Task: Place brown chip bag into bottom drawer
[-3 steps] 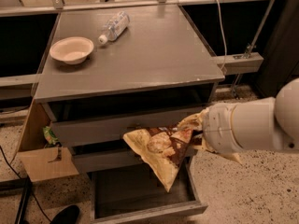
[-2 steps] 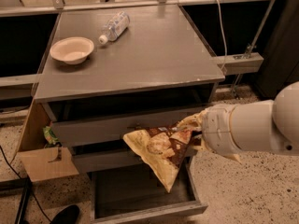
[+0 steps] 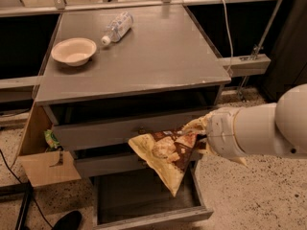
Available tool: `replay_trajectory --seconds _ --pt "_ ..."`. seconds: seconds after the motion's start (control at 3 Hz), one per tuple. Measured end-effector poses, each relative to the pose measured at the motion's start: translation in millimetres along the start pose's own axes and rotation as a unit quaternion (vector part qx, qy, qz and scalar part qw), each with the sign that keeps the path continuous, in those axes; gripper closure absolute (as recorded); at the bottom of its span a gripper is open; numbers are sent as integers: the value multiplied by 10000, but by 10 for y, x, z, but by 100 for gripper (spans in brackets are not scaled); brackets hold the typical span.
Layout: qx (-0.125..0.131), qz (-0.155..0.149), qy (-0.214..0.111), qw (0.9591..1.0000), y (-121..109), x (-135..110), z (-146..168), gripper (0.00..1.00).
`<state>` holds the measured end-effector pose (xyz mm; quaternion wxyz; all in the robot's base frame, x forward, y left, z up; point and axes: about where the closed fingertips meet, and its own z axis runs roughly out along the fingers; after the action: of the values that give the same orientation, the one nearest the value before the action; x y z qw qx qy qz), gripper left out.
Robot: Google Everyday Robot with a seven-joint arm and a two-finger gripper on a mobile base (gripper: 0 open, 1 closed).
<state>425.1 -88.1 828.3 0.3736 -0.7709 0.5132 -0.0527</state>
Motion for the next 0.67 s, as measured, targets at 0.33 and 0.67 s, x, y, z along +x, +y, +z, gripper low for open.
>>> replay_trajectory --seconds 0.33,0.67 --pt "-4 19 33 10000 91 147 184 100" --pt "26 23 97 9999 243 322 440 100"
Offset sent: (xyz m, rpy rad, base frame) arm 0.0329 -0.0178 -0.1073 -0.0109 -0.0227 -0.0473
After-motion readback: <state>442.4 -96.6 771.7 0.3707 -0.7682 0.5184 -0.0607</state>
